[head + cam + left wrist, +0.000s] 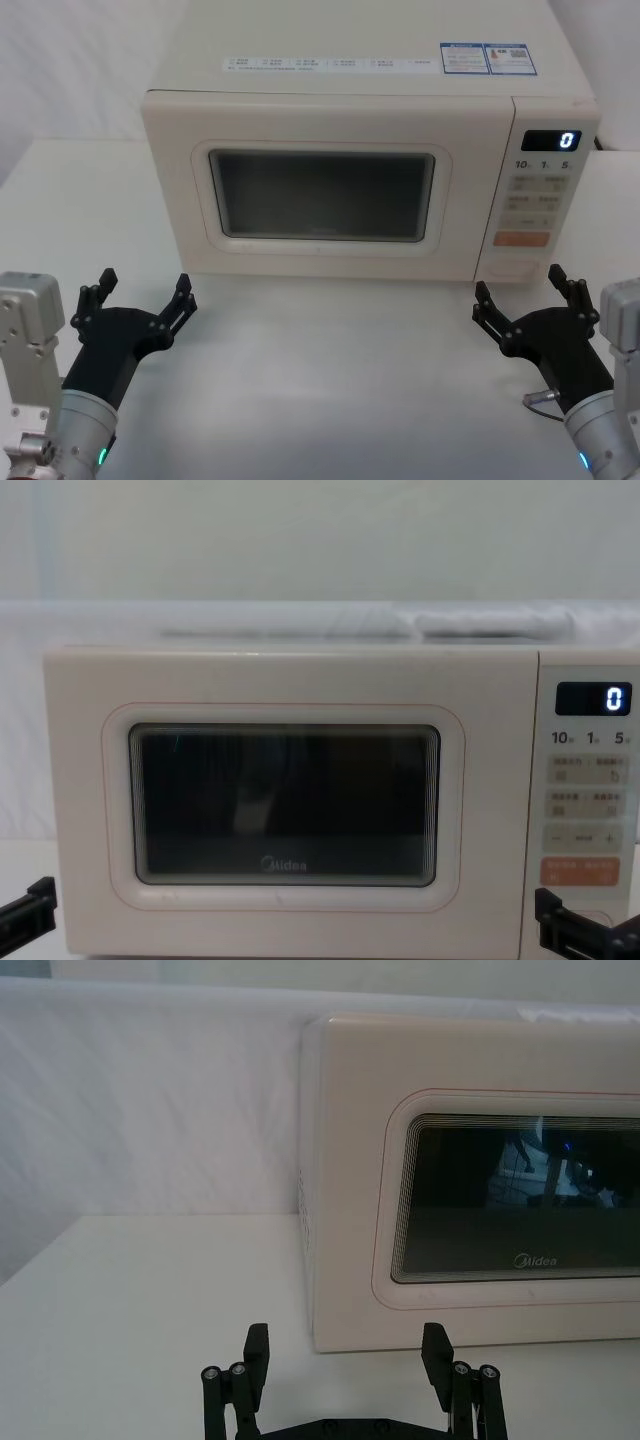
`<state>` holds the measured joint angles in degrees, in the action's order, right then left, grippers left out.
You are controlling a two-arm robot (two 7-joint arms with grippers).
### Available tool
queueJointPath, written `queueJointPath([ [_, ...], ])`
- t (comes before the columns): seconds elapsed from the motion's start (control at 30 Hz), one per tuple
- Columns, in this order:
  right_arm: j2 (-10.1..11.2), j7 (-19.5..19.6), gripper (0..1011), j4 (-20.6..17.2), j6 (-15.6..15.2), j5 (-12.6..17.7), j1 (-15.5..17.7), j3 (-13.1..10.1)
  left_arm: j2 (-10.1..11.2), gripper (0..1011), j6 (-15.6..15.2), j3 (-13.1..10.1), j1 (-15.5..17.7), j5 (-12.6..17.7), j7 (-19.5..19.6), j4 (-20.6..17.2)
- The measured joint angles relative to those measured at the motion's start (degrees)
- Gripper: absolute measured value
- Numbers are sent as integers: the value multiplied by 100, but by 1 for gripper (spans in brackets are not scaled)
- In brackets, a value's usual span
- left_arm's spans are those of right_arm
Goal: Press the button to open the microwave door with one hand; close the microwave door with the other hand.
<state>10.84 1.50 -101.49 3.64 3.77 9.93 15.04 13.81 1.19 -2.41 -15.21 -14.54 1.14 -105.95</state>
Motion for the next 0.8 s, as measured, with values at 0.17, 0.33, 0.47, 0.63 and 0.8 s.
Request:
queueJointPath([
  [0.17, 0, 0, 1002, 0, 0, 0, 0, 0, 0, 1001, 0, 0, 0, 0, 0, 0],
  [0.33, 0, 0, 1002, 0, 0, 0, 0, 0, 0, 1001, 0, 0, 0, 0, 0, 0],
  [0.47, 0, 0, 1002, 0, 0, 0, 0, 0, 0, 1001, 0, 0, 0, 0, 0, 0],
  [0.63, 0, 0, 1002, 0, 0, 0, 0, 0, 0, 1001, 0, 0, 0, 0, 0, 0],
  [0.8, 0, 0, 1002, 0, 0, 0, 0, 0, 0, 1001, 0, 0, 0, 0, 0, 0],
])
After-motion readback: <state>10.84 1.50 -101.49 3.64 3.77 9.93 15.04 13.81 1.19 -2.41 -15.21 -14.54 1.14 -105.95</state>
